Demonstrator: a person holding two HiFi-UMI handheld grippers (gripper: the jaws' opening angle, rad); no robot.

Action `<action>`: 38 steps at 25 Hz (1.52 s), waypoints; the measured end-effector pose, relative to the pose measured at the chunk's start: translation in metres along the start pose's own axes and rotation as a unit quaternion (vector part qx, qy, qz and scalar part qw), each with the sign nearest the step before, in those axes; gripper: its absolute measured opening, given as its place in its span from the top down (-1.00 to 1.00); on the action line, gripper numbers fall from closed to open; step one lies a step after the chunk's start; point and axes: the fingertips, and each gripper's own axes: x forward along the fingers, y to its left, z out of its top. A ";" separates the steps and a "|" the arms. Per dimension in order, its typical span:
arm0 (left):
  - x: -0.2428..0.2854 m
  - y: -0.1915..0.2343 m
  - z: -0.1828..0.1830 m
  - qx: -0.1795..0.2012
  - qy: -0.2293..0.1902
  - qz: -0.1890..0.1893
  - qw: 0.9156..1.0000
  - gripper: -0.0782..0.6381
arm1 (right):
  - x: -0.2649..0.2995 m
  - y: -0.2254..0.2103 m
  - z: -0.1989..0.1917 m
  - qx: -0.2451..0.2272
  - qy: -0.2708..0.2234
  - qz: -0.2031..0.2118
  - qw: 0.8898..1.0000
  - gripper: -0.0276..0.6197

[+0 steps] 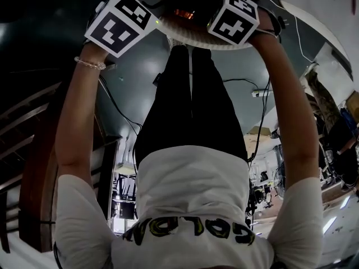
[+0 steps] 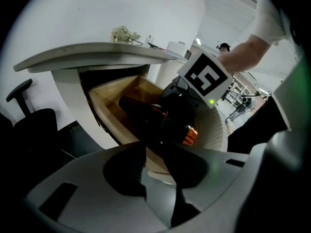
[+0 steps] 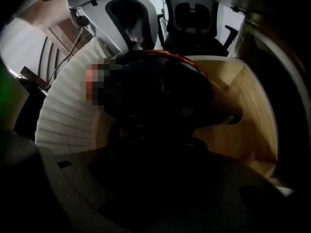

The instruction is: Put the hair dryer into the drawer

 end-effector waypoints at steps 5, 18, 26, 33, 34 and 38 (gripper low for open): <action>0.002 0.004 -0.009 -0.017 -0.009 -0.008 1.000 0.45 | 0.020 -0.002 0.009 -0.008 0.030 -0.031 0.999 0.15; 0.017 -0.004 0.003 -0.020 -0.005 -0.003 1.000 0.46 | 0.040 -0.021 -0.008 -0.028 0.092 -0.105 0.990 0.12; 0.001 -0.001 0.003 -0.050 -0.024 0.018 0.998 0.47 | 0.035 -0.025 -0.003 -0.032 0.093 -0.130 0.987 0.01; -0.047 -0.012 0.023 -0.074 -0.075 0.071 0.992 0.53 | -0.020 -0.010 0.009 0.003 0.031 -0.144 0.989 0.06; -0.057 -0.014 0.028 -0.079 -0.088 0.083 0.990 0.56 | -0.031 -0.006 0.010 0.010 0.020 -0.145 0.989 0.09; -0.100 -0.024 0.057 -0.109 -0.157 0.123 0.974 0.59 | -0.086 -0.003 0.012 0.056 -0.047 -0.155 0.985 0.15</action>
